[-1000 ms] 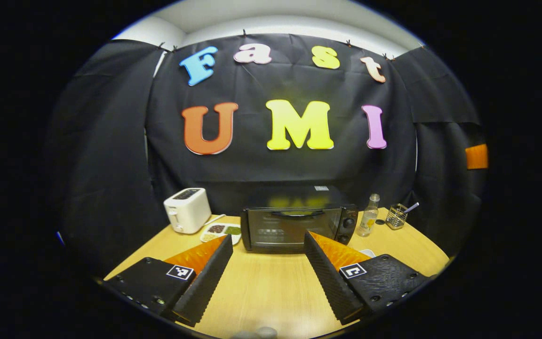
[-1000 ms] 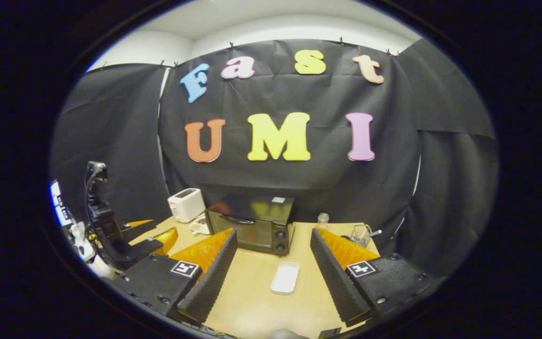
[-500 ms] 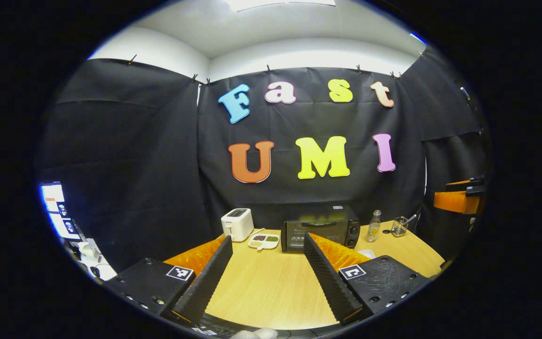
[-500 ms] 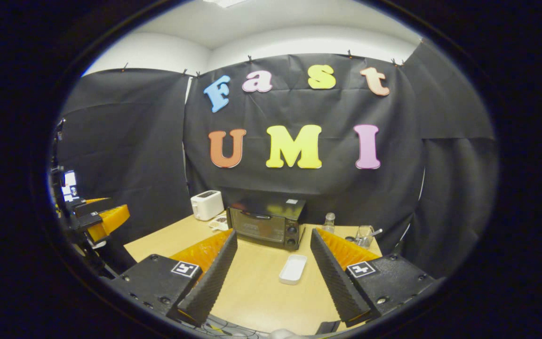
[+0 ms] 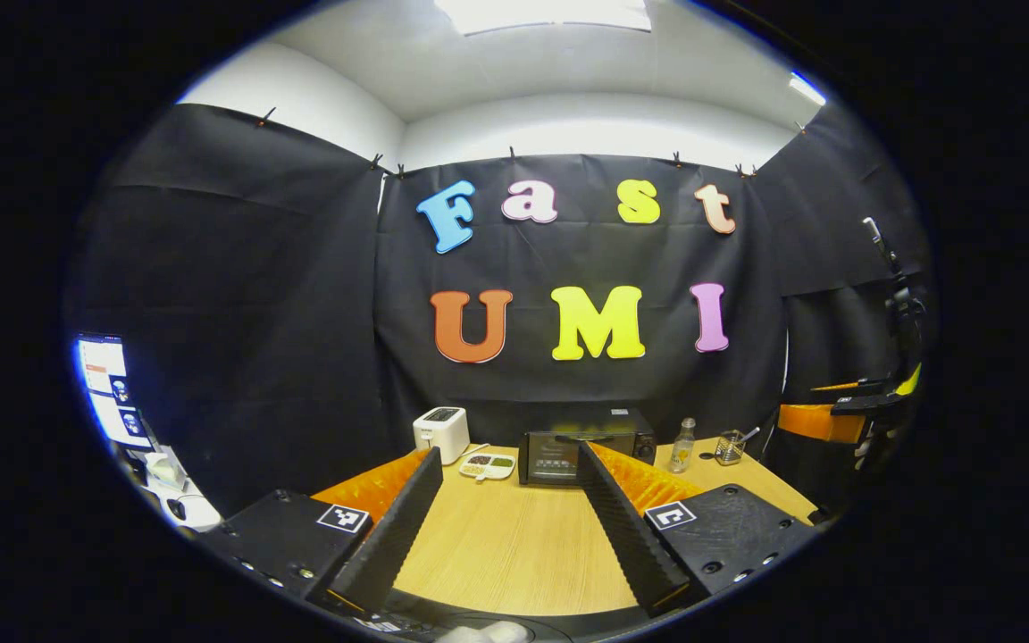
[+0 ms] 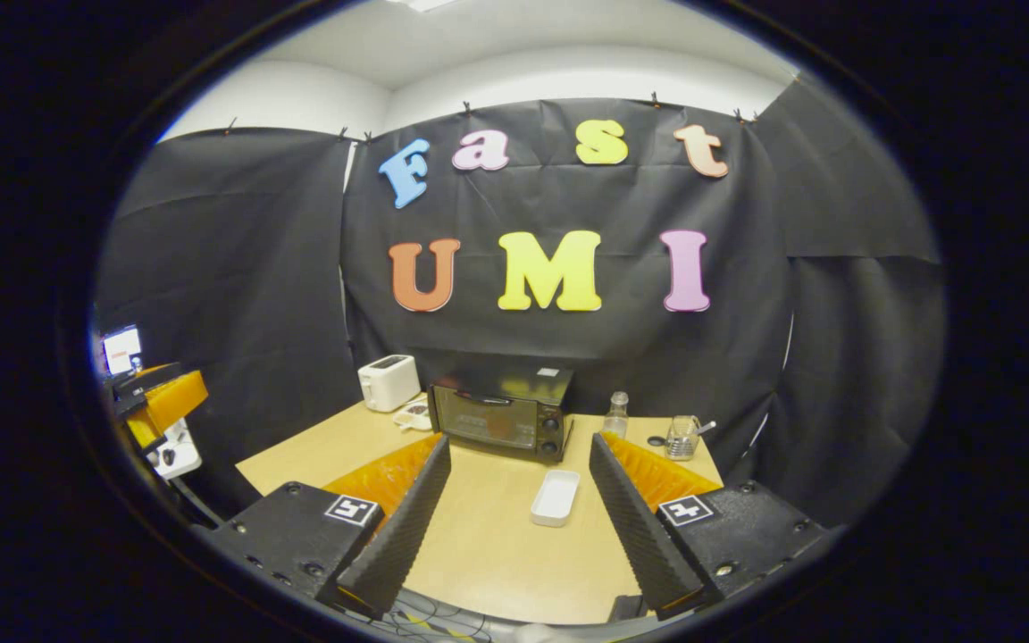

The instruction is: Open the electric oven with the left hand, put the food in, and close the electric oven.

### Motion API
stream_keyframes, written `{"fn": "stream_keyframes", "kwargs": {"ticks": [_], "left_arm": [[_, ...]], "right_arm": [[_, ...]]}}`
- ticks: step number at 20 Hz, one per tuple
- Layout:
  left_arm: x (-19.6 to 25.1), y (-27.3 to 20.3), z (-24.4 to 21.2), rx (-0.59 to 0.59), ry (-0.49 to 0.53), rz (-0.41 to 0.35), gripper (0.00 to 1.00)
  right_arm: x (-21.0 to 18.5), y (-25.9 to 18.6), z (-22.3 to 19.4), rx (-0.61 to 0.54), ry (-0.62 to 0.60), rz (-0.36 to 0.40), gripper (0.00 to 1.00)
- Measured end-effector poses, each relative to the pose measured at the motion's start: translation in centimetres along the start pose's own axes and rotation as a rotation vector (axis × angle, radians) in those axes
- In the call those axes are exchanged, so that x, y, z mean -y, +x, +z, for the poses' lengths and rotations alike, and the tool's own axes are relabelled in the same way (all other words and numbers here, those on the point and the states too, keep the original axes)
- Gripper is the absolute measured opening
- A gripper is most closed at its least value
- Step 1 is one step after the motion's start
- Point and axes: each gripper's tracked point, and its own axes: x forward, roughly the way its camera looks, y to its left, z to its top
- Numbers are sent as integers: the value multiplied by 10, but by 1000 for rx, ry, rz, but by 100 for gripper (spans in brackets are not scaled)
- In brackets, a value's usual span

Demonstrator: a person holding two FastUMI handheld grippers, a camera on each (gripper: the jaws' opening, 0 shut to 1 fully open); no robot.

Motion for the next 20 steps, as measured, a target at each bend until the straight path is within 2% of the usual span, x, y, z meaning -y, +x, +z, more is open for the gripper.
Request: {"fn": "stream_keyframes", "kwargs": {"ticks": [1, 2, 3, 8, 13, 14, 15, 20], "left_arm": [[-3, 0, 3, 9, -4, -2, 96], [-7, 0, 3, 10, -5, 4, 96], [-12, 1, 4, 15, -9, 5, 96], [-27, 6, 3, 12, -20, -2, 96], [-34, 18, -3, 0, -39, -22, 97], [-35, 19, 0, 11, -43, -26, 97], [-36, 20, 2, 18, -49, -30, 96], [-40, 26, -2, 11, -56, -53, 96]], "right_arm": [[-7, 1, 4, 4, -3, 5, 96], [-12, 2, 6, 5, -14, 5, 99], [-15, 2, 10, 14, -22, 3, 96], [-27, 0, 24, 50, -18, -22, 99], [-36, 1, 27, 52, -13, -48, 99], [-38, 2, 29, 53, -18, -51, 96], [-39, 2, 29, 52, -26, -55, 99], [-49, 5, 28, 27, -11, -66, 99]]}}
